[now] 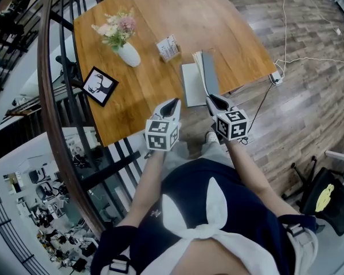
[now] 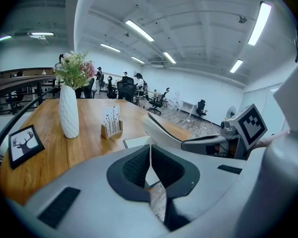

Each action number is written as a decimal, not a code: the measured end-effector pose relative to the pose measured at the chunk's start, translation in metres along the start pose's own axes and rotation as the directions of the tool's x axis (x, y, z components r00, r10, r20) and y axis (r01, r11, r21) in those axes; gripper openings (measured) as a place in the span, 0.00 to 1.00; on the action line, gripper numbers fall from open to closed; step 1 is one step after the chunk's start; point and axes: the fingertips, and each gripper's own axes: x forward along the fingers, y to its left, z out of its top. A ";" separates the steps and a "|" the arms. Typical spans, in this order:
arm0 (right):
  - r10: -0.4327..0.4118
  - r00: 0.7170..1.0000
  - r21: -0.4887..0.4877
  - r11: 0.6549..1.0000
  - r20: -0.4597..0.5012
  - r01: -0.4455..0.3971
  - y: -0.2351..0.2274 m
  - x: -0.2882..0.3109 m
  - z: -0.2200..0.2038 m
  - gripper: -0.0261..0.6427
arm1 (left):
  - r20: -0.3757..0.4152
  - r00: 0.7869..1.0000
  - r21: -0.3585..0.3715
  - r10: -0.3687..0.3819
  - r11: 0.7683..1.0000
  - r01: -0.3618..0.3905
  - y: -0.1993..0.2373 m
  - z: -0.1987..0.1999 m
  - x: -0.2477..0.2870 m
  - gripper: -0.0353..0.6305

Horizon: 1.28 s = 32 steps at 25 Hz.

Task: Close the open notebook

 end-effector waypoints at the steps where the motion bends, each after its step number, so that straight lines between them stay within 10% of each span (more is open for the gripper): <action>1: 0.003 1.000 0.008 1.000 0.004 -0.003 0.002 0.001 0.001 0.11 | 0.000 1.000 0.000 0.000 1.000 0.000 0.000 -0.001 0.000 0.09; 32: 0.050 0.997 -0.001 0.999 -0.054 -0.050 0.020 0.032 -0.026 0.12 | -0.039 0.999 0.018 0.013 1.000 -0.012 0.020 -0.009 -0.002 0.09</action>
